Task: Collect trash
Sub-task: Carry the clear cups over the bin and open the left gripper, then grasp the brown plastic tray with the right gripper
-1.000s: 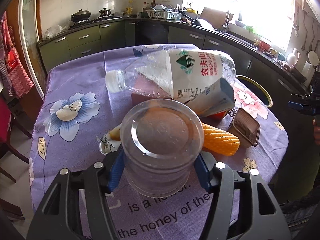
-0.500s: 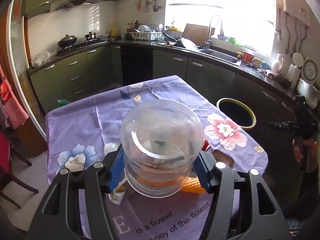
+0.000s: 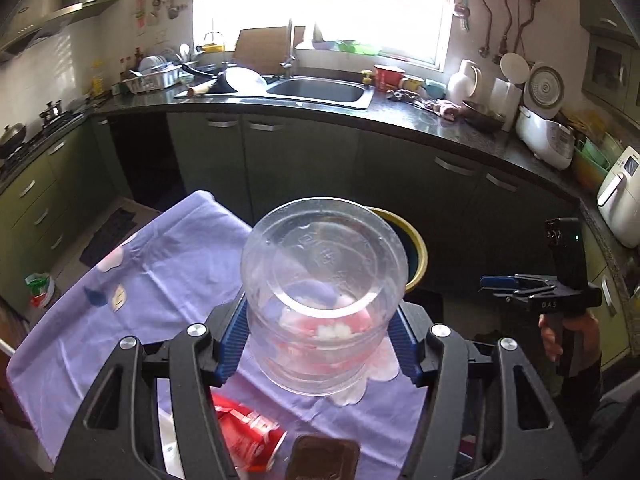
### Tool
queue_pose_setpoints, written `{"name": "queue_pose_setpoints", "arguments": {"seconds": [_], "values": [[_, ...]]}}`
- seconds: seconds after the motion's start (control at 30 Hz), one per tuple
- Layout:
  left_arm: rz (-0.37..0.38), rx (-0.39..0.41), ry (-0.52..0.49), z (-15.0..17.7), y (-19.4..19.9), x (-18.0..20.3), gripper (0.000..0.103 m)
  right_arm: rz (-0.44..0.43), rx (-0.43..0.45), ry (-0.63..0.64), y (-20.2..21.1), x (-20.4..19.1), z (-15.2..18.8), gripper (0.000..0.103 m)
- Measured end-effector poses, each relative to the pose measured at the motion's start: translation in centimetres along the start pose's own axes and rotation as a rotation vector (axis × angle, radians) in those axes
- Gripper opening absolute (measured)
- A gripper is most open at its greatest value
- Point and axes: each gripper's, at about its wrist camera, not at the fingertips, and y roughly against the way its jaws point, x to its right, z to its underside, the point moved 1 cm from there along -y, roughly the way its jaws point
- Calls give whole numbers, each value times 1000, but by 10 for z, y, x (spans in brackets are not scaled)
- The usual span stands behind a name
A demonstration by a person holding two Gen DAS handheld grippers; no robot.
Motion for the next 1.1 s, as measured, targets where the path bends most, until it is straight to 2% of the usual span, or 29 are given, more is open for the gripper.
{"name": "queue_pose_setpoints", "arguments": {"seconds": [0.13,0.27,0.43,0.53,0.6,0.63,0.73,0.83,0.97,1.1], "values": [[68,-3,0,-30,-52,43,59,-12,16,-20,2,17,-6,71],[119,-42,38,-50,-112,73,59,-27,26,-35,7,30,-6,71],[66,-97,39,-70,-188,91,60,-27,42,-52,18,44,-2,71],[51,-123,52,-77,-222,93,67,-24,52,-67,22,48,0,71],[36,-134,62,-79,-234,91,83,-20,52,-75,23,51,2,71],[29,-131,65,-80,-237,90,83,-19,51,-78,23,51,3,71],[48,-113,91,-81,-224,84,83,-17,46,-73,22,48,5,71],[61,-68,80,-76,-189,82,86,-16,36,-59,18,44,4,71],[63,14,83,-60,-117,76,90,-23,6,-14,10,26,3,71],[30,92,83,-33,-38,60,96,-50,-44,79,-6,-9,4,71]]}}
